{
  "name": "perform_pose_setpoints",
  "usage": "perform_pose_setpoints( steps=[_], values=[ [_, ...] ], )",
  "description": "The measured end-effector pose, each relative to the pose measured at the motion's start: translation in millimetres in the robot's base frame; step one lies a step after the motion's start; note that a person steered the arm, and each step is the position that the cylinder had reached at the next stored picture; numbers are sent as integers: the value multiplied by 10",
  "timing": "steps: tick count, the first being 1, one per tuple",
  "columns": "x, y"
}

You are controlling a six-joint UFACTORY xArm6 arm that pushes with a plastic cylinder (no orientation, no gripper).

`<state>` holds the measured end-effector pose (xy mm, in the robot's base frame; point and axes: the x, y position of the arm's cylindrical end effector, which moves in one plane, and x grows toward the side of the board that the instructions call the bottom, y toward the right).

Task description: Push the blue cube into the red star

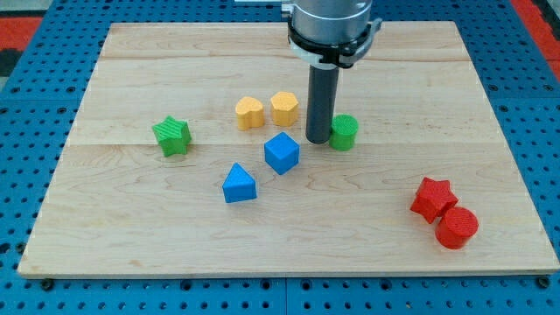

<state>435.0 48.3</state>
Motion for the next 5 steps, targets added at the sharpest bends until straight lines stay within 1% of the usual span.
perform_pose_setpoints(
  steps=[4, 5],
  values=[
    [0, 10],
    [-62, -214]
  ],
)
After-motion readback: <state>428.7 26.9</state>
